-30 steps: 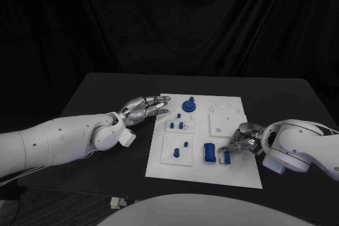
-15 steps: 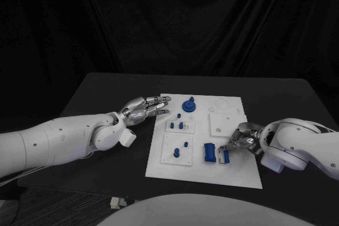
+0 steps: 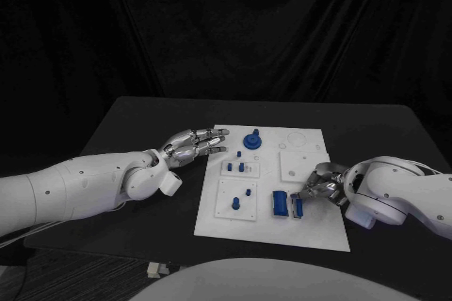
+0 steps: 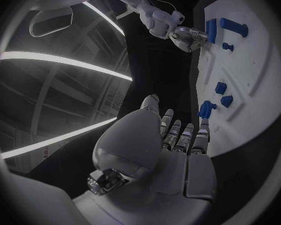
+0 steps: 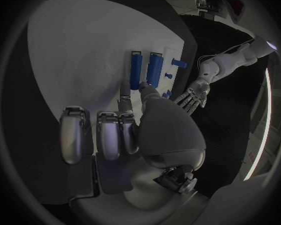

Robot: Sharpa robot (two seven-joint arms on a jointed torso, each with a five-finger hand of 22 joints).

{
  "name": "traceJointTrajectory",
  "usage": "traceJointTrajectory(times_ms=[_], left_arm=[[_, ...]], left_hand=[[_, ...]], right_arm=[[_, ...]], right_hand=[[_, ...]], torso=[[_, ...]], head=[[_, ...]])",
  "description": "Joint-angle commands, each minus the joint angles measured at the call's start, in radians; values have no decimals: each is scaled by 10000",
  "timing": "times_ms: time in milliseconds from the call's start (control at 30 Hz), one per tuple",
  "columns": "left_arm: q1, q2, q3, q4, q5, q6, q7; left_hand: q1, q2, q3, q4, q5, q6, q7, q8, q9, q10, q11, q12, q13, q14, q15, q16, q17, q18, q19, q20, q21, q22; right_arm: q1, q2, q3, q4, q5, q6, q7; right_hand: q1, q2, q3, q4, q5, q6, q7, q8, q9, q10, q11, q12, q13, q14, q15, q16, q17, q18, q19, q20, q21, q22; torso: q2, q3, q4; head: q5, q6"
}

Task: Assemble the parts on the task board

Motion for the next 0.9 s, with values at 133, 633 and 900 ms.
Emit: traceJointTrajectory(times_ms=[133, 633, 900], left_arm=[[-14, 27, 10, 15, 71, 164, 39], [-16, 41, 10, 10, 71, 204, -8], [-18, 45, 10, 9, 71, 225, -23]], left_hand=[[87, 32, 48, 5, 63, 26, 82, 52, 11, -17, -19, 21, -1, 3, 73, -28, 1, -85, 58, 4, 54, -15], [93, 32, 52, -1, 71, 39, 90, 58, 13, -18, -20, 18, -1, 1, 74, -29, 0, -87, 58, 4, 54, -17], [93, 32, 52, -1, 71, 39, 90, 58, 13, -18, -20, 18, -1, 1, 74, -29, 0, -87, 58, 4, 54, -17]], right_arm=[[-13, 17, -17, -24, 50, 203, -138], [-16, 27, -17, -39, -101, 421, -162], [-19, 32, -18, -32, -178, 466, -159]], right_hand=[[-156, 51, -14, 111, -128, 33, -9, 67, 14, 1060, -64, 35, 2632, 908, -67, -51, 1879, 134, 509, -21, -38, 2237], [-624, -185, -318, 298, -2218, -30, 47, 210, 90, 1060, -21, 35, 2632, 903, -29, -62, 1852, 139, 510, 9, -79, 2235], [-957, -823, -422, 1039, -3797, -42, 61, 366, 197, 1060, -13, 35, 2632, 906, -19, -58, 1861, 142, 512, 26, -103, 2233]], torso=[[2, 0, -1], [-2, 2, -2], [-2, 2, -1]], head=[[-11, -2], [26, -2], [31, -2]])
